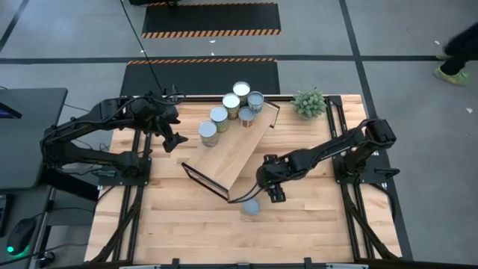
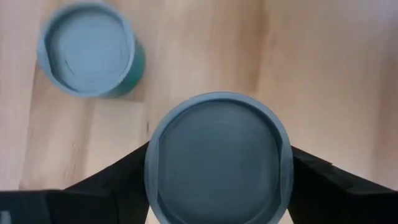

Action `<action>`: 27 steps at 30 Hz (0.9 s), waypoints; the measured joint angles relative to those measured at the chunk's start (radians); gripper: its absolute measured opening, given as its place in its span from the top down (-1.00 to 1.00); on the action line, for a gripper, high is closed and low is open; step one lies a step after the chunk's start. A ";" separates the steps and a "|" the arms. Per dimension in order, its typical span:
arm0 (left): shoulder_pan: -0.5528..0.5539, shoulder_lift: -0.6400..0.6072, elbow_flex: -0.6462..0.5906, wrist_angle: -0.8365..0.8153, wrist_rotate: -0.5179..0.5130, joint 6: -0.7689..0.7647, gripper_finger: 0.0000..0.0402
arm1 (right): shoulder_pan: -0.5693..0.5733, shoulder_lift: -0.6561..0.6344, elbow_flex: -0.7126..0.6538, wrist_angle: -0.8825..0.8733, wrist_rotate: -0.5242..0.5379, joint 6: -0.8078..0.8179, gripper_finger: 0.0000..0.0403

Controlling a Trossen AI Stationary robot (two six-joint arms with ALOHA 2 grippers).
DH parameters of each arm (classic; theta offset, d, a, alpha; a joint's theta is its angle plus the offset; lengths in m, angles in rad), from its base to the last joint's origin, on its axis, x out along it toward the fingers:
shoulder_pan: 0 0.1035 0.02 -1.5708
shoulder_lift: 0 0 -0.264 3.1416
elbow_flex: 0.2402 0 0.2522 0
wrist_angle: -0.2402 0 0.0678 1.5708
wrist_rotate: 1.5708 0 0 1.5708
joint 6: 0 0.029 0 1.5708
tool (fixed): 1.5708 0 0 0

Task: Pick and place cans onto a shelf
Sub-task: Put the canned green peas on the shelf

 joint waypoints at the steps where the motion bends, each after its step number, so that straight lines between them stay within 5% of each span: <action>1: 0.000 0.000 0.000 -0.001 0.000 -0.002 -0.97 | -0.004 -0.012 0.015 -0.014 0.001 -0.016 -0.45; 17: 0.000 0.000 0.000 0.002 0.000 -0.004 -0.97 | -0.129 -0.082 0.354 -0.307 -0.002 -0.155 -0.46; 27: 0.000 0.000 0.000 0.003 0.000 -0.002 -0.97 | -0.231 -0.082 0.451 -0.257 -0.001 -0.219 -0.46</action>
